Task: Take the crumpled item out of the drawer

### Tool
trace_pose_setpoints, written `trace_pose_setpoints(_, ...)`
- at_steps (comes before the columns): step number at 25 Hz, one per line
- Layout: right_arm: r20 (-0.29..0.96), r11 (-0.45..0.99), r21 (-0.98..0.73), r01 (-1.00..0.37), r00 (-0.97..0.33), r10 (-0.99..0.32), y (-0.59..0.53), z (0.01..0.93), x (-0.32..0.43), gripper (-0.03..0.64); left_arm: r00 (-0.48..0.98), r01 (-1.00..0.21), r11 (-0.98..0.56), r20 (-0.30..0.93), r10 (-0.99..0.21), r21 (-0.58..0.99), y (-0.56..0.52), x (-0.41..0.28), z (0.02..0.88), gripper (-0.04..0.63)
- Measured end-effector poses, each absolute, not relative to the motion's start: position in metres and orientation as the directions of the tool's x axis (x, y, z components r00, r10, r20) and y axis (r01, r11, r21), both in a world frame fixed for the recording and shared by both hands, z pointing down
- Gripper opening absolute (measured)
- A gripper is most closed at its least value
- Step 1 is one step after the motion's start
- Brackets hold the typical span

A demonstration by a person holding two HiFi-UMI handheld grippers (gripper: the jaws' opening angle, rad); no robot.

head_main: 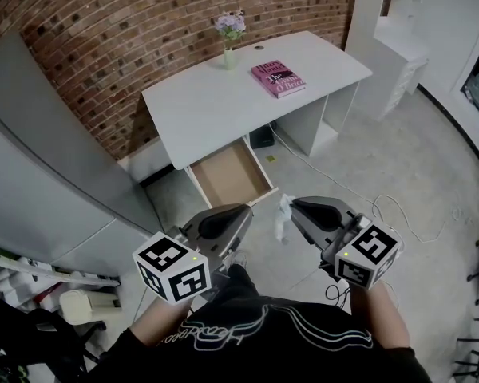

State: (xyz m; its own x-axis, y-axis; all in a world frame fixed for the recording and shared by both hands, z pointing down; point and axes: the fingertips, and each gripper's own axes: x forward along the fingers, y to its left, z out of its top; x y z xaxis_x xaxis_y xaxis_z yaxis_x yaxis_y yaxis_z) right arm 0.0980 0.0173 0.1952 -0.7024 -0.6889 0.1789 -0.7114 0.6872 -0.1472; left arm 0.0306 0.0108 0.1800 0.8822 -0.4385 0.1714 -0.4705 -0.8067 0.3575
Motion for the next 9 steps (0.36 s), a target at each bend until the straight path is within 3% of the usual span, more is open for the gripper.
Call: trace_pose_setpoints(9,0.189,0.682,-0.17,-0.711,-0.703,-0.686,0.0161,0.197,0.0913,0.052,0.884,-0.466,-0.806,0.173,-0.434,0.364,0.0072,0.0274,0.1834,0.023)
